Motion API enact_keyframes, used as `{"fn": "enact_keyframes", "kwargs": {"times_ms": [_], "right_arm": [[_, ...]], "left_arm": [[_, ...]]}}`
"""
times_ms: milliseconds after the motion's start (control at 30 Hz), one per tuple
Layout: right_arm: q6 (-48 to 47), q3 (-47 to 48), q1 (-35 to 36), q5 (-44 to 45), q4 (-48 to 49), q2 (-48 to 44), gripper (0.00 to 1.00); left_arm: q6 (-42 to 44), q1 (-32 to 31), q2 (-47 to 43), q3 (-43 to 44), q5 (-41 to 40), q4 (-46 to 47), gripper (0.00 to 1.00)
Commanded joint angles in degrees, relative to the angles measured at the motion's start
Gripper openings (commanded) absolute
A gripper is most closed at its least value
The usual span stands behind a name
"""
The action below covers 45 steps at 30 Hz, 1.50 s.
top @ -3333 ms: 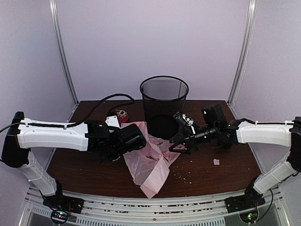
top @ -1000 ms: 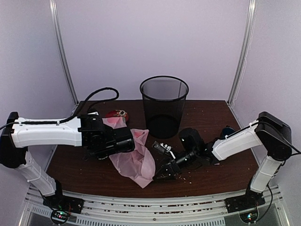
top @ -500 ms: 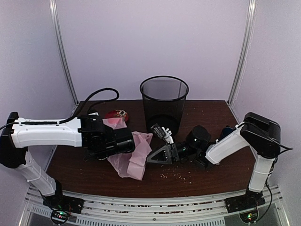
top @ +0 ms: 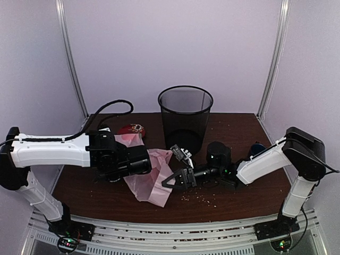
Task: Put the trash bags into the trash bin
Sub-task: Pick up the trash bag at the center of the board, then shake the trash bag.
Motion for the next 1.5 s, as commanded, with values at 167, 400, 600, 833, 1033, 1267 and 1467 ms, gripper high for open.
{"fn": "enact_keyframes", "kwargs": {"times_ms": [167, 400, 600, 833, 1033, 1267, 1467], "right_arm": [[-4.8, 1.0, 0.6, 3.6, -3.5, 0.1, 0.18], [-20.3, 2.0, -11.1, 0.2, -24.6, -11.8, 0.0], [-33.3, 2.7, -13.3, -2.9, -38.2, -17.9, 0.0], [-33.1, 3.7, -13.5, -3.5, -37.5, -18.6, 0.0], [-32.6, 4.1, -13.5, -2.9, -37.3, -18.1, 0.0], [-29.5, 5.3, -13.9, -1.2, -35.9, -17.4, 0.0], [-28.8, 5.8, -13.9, 0.1, -35.8, -16.1, 0.0]], "left_arm": [[-1.5, -0.6, -1.1, -1.2, 1.0, -0.7, 0.0], [22.0, -0.5, -4.6, 0.5, 6.5, 8.6, 0.59], [38.5, -0.1, -17.6, -2.1, 19.1, 20.9, 0.78], [53.9, 1.0, -30.0, -16.4, 41.9, 45.6, 0.95], [62.0, 1.0, -31.3, -17.4, 45.4, 48.7, 0.98], [55.9, 0.1, -13.9, -4.8, 33.7, 23.4, 0.96], [66.8, -7.7, -3.4, -0.5, 34.1, 26.8, 0.98]]}}
